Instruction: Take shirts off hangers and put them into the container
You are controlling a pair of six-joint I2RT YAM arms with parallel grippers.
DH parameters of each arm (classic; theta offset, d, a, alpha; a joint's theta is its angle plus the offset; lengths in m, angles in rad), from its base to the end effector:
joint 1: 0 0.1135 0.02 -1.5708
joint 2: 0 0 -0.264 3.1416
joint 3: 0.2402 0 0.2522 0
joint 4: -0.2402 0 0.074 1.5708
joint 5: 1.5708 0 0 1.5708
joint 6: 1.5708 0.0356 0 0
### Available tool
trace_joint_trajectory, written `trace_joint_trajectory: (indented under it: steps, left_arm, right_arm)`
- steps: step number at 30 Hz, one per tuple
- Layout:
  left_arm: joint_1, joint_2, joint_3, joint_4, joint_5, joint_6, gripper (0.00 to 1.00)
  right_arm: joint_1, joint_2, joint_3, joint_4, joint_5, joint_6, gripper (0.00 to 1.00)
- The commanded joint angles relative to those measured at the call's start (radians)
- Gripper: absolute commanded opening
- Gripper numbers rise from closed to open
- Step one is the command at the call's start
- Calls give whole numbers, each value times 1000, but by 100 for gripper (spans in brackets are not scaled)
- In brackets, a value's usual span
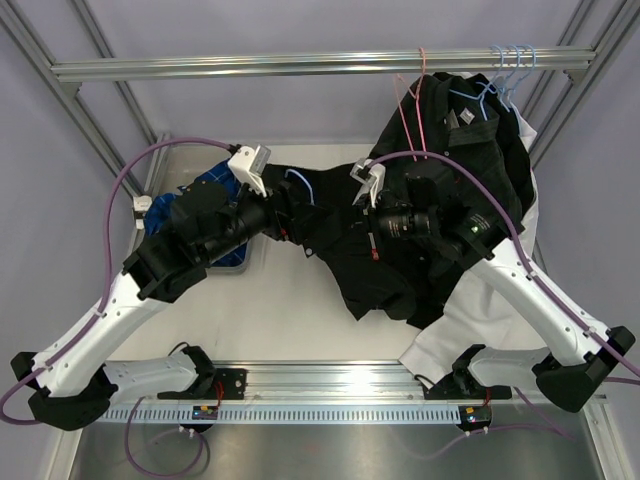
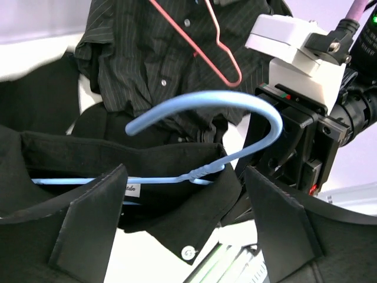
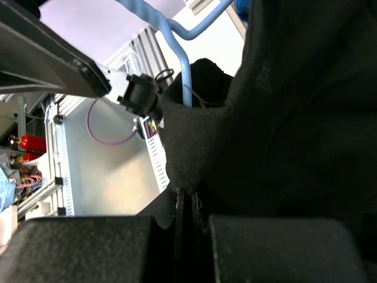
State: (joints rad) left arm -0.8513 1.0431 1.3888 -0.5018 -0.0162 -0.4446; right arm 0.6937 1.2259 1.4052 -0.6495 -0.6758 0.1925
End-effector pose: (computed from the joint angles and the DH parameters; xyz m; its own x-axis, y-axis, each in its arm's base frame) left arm 0.1358 -0.1542 0.4640 -0.4114 -0.1830 -0.8929 0.6254 0.6560 -0.4226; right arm 0.1794 0.1781 0.4186 -0.5194 -0.2378 -0.8208 -0.8438 0.2943 0.4487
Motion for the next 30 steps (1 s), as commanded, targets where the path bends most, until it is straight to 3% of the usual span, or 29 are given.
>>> trace_joint_trajectory:
  steps: [1, 7, 13, 17, 19, 20, 21, 25, 27, 30]
  left_arm:
    - [-9, -3, -11, 111, -57, 17, 82]
    - [-12, 28, -27, 137, -119, 40, 45]
    - [-12, 74, -34, 213, -154, 67, 27]
    - [-12, 98, -56, 264, -149, 73, 0]
    - [-12, 112, -63, 282, -175, 78, 0]
    - [-12, 116, -65, 286, -188, 87, 0]
    - [-12, 123, -66, 287, -212, 93, 0]
    - [-12, 158, -76, 302, -257, 112, 0]
    - [-12, 184, -79, 302, -287, 101, 0]
    - [-12, 219, -80, 312, -327, 86, 0]
  right_arm:
    - [10, 4, 69, 120, -4, 24, 0]
    - [10, 23, 67, 117, 27, 18, 0]
    - [10, 23, 34, 106, 41, 2, 0]
    - [9, 18, 21, 106, 58, 5, 0]
    - [10, 11, 18, 102, 93, 7, 2]
    - [10, -5, 11, 100, 110, -2, 5]
    - [9, -15, 6, 97, 131, -4, 21]
    - [10, -63, 14, 54, 280, -27, 68]
    - [10, -77, 46, 27, 358, -28, 80]
    - [9, -89, 90, -13, 447, -24, 86]
